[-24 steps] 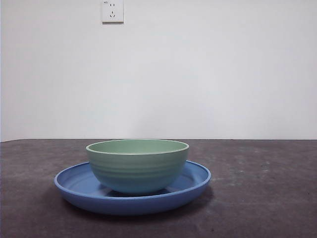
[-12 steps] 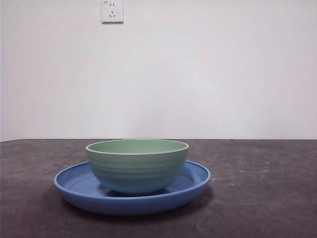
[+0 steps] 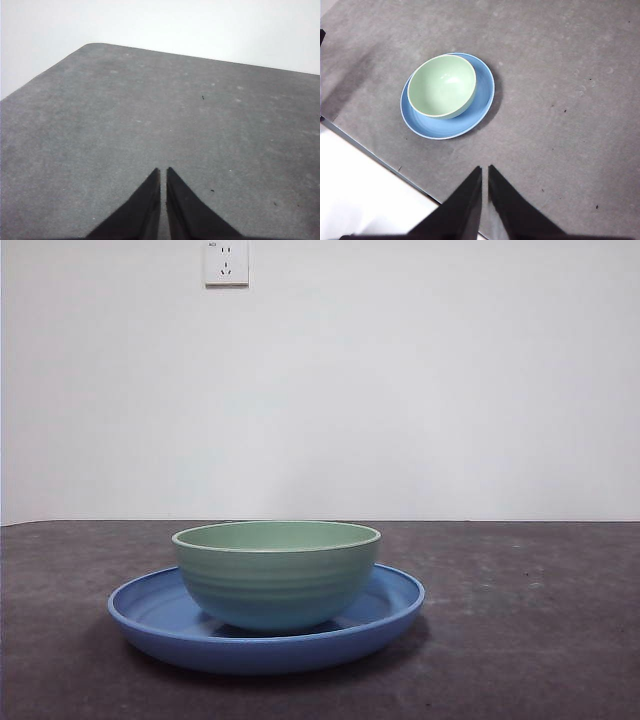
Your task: Place the green bowl on the blue plate
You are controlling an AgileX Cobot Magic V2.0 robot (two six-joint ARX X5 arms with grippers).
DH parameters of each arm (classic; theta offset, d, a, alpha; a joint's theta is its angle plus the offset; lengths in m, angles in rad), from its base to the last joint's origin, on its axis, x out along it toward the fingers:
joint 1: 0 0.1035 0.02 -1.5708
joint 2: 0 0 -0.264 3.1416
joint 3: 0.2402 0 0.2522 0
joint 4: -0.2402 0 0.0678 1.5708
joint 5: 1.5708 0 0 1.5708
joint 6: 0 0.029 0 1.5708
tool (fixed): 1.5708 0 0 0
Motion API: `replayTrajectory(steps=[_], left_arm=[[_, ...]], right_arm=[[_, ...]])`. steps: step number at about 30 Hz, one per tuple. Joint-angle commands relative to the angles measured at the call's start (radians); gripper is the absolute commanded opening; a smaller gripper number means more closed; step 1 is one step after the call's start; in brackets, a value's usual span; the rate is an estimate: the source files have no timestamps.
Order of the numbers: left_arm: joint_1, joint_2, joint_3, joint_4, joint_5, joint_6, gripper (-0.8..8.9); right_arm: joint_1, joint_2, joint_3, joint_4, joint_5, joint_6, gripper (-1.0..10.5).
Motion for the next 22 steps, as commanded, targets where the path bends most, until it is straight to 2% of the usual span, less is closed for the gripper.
replayTrajectory(steps=[1, 22], left_arm=[[-0.001, -0.001, -0.021, -0.005, -0.003, 0.017, 0.19], [-0.001, -0.001, -0.021, -0.005, -0.003, 0.017, 0.19]], right_arm=[[0.006, 0.005, 0.020, 0.010, 0.000, -0.009, 0.2], [-0.003, 0.003, 0.019, 0.010, 0.003, -0.009, 0.2]])
